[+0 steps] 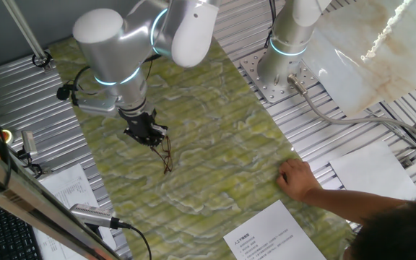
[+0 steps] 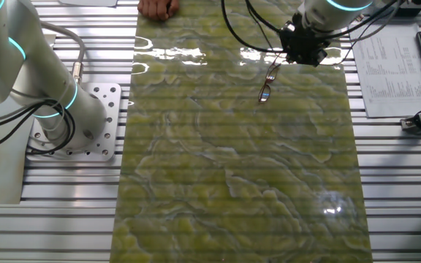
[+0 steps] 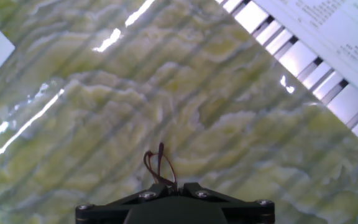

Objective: Unfold the leg of the glasses (with one hand)

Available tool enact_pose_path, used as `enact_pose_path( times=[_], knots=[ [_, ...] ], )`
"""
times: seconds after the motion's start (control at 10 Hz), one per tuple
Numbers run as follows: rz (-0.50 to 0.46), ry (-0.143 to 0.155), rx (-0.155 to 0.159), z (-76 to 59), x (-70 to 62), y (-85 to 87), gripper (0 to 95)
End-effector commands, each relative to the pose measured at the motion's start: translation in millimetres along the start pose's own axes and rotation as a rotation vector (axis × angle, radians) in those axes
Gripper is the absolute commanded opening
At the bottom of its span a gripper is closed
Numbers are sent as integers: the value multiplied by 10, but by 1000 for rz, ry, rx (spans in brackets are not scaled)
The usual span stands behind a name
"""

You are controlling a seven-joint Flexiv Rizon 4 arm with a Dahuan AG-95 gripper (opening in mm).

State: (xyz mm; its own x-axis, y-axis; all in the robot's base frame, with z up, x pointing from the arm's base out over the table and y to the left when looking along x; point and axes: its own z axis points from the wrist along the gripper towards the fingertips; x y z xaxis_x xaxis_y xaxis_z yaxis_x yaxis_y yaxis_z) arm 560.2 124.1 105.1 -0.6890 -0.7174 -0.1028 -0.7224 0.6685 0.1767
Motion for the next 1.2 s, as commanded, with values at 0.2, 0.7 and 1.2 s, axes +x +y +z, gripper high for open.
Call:
enact_pose_path(
  times=[0.2, 0.7, 1.2],
  knots=[
    [6, -2, 0, 15, -15, 7, 0],
    [-40, 28, 8, 3, -11, 13, 0],
    [-138, 66, 34, 5, 170, -20, 0]
  ],
)
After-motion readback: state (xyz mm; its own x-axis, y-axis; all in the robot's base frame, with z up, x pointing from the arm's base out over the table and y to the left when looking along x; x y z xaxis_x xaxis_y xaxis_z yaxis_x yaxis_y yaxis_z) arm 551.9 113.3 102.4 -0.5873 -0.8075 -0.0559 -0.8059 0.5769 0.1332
